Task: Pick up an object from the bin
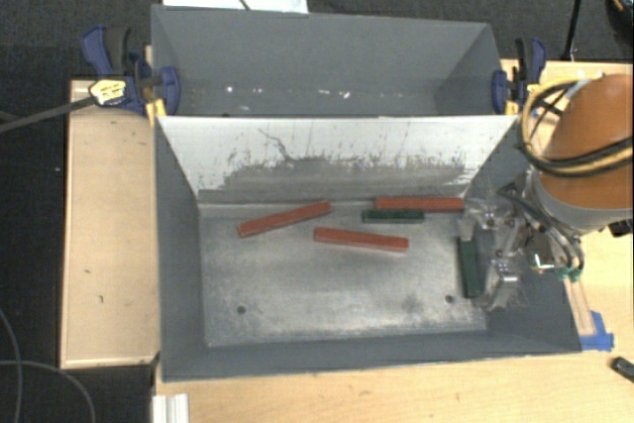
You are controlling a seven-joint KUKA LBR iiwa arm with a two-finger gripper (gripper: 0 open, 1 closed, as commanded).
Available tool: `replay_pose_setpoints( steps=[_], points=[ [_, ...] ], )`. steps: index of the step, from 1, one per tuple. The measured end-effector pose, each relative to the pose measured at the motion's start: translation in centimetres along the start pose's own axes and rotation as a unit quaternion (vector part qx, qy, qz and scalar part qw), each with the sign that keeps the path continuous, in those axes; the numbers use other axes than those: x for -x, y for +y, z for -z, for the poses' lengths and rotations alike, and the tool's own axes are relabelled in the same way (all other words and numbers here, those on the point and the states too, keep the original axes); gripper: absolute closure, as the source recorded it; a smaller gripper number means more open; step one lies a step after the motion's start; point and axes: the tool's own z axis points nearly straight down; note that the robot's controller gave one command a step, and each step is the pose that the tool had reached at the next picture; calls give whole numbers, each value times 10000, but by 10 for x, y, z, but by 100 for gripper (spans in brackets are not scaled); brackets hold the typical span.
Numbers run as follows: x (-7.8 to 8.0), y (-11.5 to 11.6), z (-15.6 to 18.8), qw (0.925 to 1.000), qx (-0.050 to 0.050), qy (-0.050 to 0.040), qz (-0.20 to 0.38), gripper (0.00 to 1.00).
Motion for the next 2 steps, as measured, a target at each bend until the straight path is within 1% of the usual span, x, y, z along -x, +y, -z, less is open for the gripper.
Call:
replay_pose_setpoints(
  steps=[1, 2],
  points=[
    [55, 40, -89, 9998, 9, -11, 216, 0],
    [105, 87, -147, 9997, 10, -49, 246, 0]
  ],
)
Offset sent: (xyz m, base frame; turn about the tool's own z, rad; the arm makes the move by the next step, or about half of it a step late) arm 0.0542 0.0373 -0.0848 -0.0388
